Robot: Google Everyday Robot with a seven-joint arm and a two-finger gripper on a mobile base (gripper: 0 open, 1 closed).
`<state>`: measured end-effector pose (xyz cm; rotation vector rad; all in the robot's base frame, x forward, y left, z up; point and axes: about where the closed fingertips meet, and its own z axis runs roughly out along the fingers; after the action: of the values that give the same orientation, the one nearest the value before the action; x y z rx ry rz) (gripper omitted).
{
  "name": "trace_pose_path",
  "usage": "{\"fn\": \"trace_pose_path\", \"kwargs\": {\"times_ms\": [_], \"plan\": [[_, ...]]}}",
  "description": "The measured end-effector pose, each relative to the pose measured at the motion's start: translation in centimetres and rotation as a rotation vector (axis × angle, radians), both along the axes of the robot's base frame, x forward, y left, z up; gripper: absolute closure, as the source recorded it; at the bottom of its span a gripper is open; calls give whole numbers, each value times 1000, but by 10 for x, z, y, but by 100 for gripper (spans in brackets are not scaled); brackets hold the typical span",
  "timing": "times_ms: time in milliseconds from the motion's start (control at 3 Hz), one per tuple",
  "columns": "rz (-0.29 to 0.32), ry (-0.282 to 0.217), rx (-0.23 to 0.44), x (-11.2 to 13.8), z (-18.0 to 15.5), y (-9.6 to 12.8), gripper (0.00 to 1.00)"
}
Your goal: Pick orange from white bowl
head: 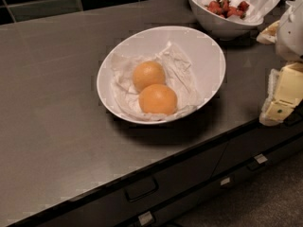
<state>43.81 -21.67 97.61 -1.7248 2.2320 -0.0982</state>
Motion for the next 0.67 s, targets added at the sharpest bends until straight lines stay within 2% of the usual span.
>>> {"fn": "trace_pose_path", "kwargs": {"times_ms": [333, 667], "plan": [[1, 0, 0, 0, 0, 0, 0], [92, -13, -2, 10, 8, 34, 0]]}}
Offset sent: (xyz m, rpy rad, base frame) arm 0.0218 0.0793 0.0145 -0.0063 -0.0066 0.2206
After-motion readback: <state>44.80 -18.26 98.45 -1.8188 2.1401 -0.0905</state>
